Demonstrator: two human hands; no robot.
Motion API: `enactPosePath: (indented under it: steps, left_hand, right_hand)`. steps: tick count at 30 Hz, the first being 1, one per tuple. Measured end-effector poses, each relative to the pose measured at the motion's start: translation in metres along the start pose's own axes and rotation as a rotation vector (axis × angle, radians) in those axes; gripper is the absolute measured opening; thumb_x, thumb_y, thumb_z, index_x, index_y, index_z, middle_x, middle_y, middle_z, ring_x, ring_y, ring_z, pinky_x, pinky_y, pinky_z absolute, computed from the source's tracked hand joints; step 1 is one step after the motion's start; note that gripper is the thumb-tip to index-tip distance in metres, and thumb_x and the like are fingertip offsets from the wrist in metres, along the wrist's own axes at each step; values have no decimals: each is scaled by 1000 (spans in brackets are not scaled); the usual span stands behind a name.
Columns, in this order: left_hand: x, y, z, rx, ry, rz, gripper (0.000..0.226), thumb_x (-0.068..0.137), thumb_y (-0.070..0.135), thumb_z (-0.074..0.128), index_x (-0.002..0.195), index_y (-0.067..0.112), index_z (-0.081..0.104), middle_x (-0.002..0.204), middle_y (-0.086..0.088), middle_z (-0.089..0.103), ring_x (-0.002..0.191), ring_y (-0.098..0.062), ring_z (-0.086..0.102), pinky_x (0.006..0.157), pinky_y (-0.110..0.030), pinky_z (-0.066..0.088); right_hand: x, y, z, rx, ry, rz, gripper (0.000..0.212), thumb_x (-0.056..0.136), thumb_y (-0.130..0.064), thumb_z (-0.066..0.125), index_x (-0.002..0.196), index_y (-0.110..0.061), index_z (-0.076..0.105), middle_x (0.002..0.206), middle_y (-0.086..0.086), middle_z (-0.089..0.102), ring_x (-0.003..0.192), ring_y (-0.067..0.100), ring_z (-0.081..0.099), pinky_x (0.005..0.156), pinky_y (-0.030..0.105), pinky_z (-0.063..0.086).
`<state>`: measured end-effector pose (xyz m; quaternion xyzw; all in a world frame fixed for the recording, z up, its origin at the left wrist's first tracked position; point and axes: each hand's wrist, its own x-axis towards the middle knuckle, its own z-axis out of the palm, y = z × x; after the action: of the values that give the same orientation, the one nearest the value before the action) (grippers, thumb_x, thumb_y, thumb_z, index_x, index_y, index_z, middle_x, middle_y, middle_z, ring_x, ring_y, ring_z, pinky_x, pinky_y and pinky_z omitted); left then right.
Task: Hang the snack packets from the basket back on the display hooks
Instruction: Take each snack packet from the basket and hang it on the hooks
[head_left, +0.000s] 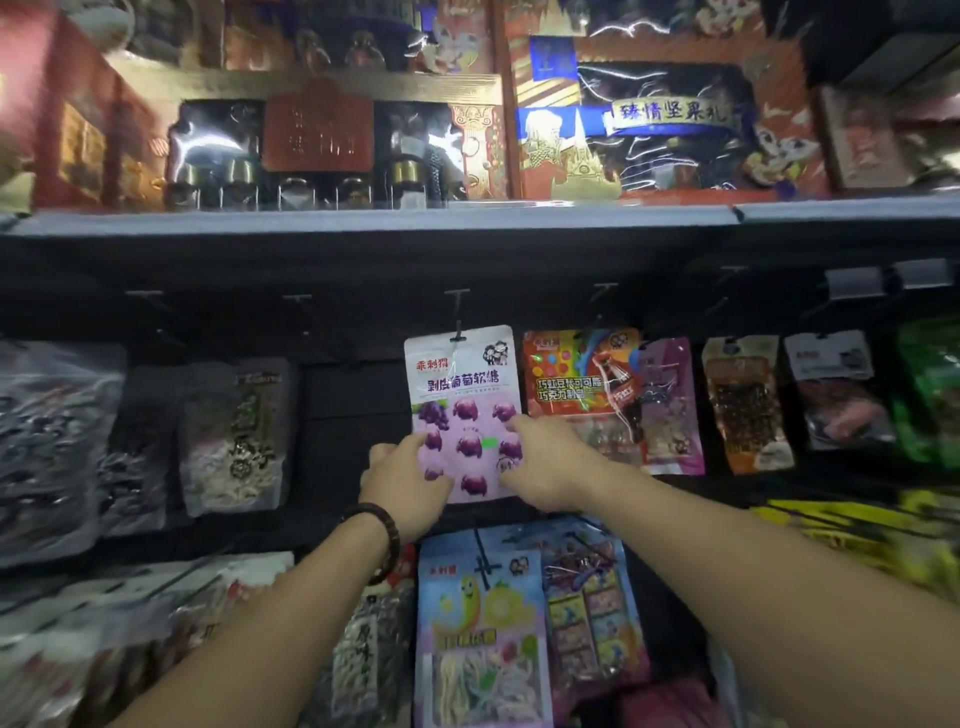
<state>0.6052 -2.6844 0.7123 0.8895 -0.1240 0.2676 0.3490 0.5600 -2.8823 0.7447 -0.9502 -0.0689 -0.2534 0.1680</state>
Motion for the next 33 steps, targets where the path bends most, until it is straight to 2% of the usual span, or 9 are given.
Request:
enactPosePath:
  steps: [4, 10, 15, 17, 20, 25, 28, 31, 33]
  left_hand:
    - [-71, 2, 4, 152, -81, 115, 49, 89, 42, 63, 137, 39, 55, 137, 4, 43, 126, -30, 52, 106, -44, 52]
    - [-174, 12, 8, 165, -226, 249, 34, 86, 49, 59, 117, 38, 65, 111, 14, 68, 105, -13, 67, 94, -38, 57]
    - [-268, -5, 33, 126, -307, 275, 22, 91, 40, 64, 110, 32, 68, 106, 8, 74, 94, -19, 69, 84, -36, 57]
    - [-309, -16, 49, 82, -340, 236, 14, 91, 33, 65, 104, 31, 70, 98, 7, 74, 89, -19, 69, 80, -33, 57]
    - [-379, -42, 84, 49, -429, 188, 17, 89, 29, 66, 105, 28, 72, 95, 8, 74, 84, -15, 67, 79, -29, 55]
    - [-509, -113, 147, 85, -715, 34, 15, 98, 35, 64, 112, 28, 69, 102, 6, 71, 87, -14, 64, 83, -33, 57]
    - [-569, -157, 178, 110, -871, -77, 20, 100, 36, 64, 117, 27, 68, 110, 5, 72, 94, -17, 66, 84, -31, 53]
    - [-608, -187, 206, 110, -944, -154, 20, 99, 28, 67, 117, 21, 71, 108, 3, 71, 96, -20, 65, 83, -25, 48]
    - [-630, -198, 225, 78, -963, -229, 20, 97, 21, 69, 117, 18, 72, 104, 1, 69, 104, -24, 68, 90, -28, 51]
  right_hand:
    - [-68, -5, 1, -178, -135, -60, 52, 96, -31, 67, 143, -18, 47, 132, 9, 50, 116, 37, 62, 96, 52, 59]
    - [-173, -9, 22, -101, -174, -73, 42, 97, -36, 62, 135, -20, 52, 126, 11, 61, 115, 35, 62, 92, 51, 57]
    - [-266, 5, 70, -5, -257, -46, 52, 90, -42, 59, 140, -27, 55, 126, 9, 70, 113, 35, 68, 87, 43, 58]
    - [-307, 14, 94, 51, -289, 2, 49, 87, -42, 59, 133, -24, 61, 114, 8, 73, 106, 34, 71, 82, 39, 56]
    - [-373, 30, 137, 176, -317, 102, 33, 92, -30, 69, 124, -21, 69, 98, -4, 72, 94, 22, 72, 79, 33, 54]
    - [-500, 69, 233, 282, -485, 311, 26, 102, -29, 71, 127, -23, 67, 91, -8, 68, 88, 22, 70, 81, 36, 56]
    - [-575, 95, 289, 322, -523, 496, 16, 99, -26, 74, 115, -25, 72, 80, -15, 67, 73, 8, 65, 65, 13, 46]
    - [-635, 115, 337, 395, -531, 728, 4, 97, -23, 77, 101, -21, 76, 84, -10, 70, 81, 10, 66, 58, 6, 39]
    - [-667, 130, 365, 449, -532, 917, 13, 95, -29, 80, 88, -21, 75, 82, -9, 72, 84, 15, 70, 64, 13, 49]
